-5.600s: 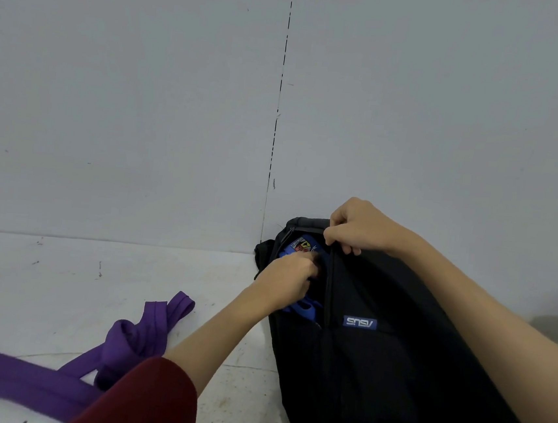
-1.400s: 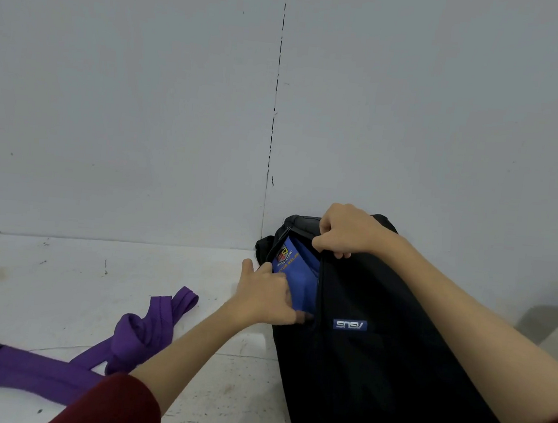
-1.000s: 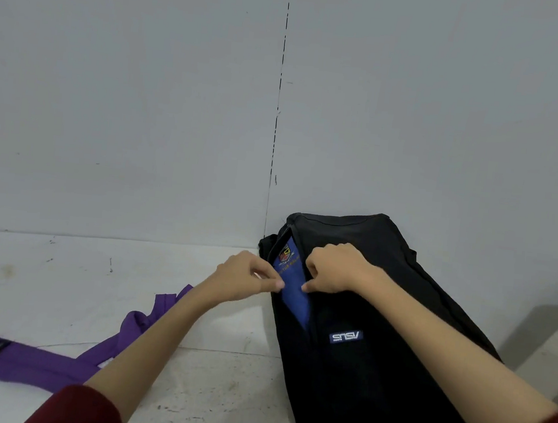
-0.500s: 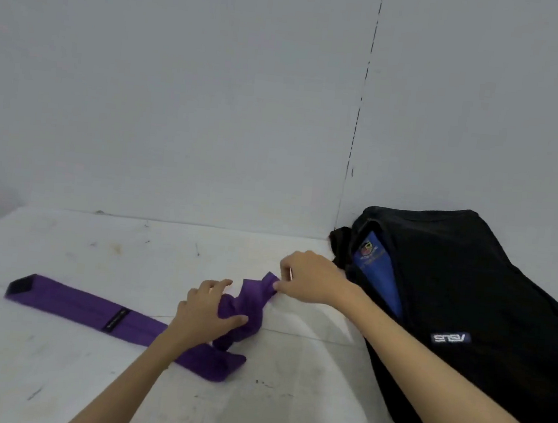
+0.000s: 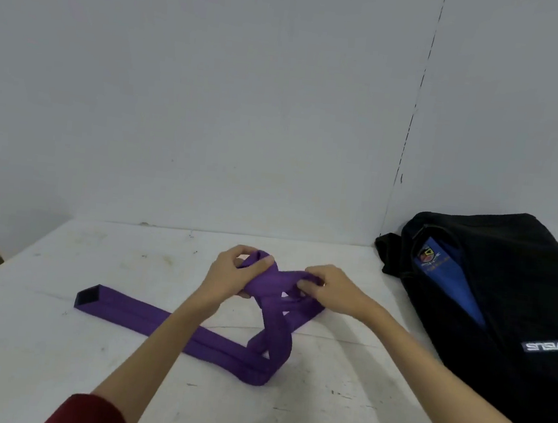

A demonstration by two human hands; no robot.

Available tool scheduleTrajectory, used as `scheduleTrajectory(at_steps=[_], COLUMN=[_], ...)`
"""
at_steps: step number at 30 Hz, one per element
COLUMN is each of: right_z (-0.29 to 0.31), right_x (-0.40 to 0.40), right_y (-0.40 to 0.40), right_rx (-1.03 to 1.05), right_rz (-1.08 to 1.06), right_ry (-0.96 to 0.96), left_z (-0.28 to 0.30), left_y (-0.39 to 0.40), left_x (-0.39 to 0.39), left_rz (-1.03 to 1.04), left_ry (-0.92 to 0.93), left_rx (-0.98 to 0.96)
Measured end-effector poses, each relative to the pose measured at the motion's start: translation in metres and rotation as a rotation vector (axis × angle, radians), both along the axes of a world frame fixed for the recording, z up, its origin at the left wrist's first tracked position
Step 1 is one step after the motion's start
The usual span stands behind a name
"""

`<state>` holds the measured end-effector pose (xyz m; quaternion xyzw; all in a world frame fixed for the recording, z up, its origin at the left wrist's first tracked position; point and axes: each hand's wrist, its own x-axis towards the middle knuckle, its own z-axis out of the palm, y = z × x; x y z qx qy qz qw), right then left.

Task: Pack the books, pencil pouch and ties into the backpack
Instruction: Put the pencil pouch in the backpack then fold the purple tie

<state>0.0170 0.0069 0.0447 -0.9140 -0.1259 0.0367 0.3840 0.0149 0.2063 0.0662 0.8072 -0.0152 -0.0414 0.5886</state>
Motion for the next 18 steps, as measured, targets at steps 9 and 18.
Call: scheduleTrajectory(at_steps=[9,18], right_z=[0.15,0.204], right_x=[-0.008,-0.002], right_y=[0.014,-0.035], right_rx=[0.437,0.54], right_rz=[-0.195,-0.506], right_ry=[-0.263,-0.443], left_z=[0.084,0.084], left_y=[0.006,0.018], left_x=[0.023,0.031], left_rz=[-0.624,-0.363], left_ry=[-0.095,-0.122], left_rx=[0.213,-0.069])
